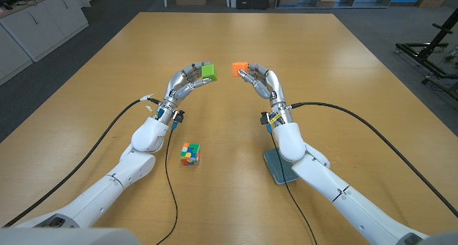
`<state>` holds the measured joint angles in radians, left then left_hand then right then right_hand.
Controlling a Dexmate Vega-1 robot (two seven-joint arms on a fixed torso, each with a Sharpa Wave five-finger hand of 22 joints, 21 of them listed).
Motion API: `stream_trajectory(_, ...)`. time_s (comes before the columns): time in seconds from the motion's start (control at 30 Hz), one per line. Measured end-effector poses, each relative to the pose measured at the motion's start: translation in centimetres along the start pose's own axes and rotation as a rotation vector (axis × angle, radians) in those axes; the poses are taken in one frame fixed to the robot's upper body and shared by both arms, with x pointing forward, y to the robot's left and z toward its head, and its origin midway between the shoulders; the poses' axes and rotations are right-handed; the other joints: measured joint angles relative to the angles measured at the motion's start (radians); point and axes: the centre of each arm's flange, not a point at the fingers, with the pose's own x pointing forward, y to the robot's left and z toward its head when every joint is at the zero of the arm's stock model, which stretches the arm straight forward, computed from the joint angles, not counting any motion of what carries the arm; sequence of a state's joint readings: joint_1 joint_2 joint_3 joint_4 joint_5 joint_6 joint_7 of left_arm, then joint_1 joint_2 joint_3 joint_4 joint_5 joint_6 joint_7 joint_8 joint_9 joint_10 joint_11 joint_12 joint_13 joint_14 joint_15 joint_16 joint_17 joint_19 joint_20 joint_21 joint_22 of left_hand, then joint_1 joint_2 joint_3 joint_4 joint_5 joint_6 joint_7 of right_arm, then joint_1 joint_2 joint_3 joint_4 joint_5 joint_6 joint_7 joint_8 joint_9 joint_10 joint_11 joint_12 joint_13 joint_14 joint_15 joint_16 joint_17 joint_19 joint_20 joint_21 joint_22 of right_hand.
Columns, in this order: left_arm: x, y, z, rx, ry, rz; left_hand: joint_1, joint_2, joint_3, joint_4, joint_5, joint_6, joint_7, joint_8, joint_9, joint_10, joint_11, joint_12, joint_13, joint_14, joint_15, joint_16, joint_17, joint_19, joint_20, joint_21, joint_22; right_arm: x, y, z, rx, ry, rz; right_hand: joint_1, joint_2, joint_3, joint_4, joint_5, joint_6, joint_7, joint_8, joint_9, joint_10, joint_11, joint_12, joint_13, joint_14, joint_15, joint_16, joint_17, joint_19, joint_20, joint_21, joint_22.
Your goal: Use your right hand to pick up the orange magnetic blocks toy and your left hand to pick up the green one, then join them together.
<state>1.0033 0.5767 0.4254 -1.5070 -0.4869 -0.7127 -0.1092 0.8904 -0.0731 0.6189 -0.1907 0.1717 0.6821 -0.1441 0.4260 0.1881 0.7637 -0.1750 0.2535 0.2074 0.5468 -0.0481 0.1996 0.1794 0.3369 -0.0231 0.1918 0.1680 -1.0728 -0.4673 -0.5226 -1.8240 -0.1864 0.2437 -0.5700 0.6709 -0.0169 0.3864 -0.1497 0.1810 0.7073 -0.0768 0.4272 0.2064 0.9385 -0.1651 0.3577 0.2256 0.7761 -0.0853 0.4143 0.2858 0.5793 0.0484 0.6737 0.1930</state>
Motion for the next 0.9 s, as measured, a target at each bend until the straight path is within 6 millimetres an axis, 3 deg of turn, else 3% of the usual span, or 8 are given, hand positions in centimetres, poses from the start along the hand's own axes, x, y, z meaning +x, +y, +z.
stream_trajectory(0.9,1.6,-1.1,0.0,-0.174,0.051,-0.108,0.000,0.000,0.000,0.000,0.006,0.000,0.000,-0.007,0.005,0.000,0.000,-0.009,-0.001,0.000,0.000,0.000,0.000,-0.004,0.004,0.000,0.000,-0.7,0.8,0.5,-0.063,-0.088,0.011,0.000,0.000,0.003,0.003,0.005,-0.004,-0.004,0.002,0.001,0.005,-0.005,-0.007,0.000,0.000,0.000,-0.004,0.000,-0.005,-0.005,0.000,0.000)
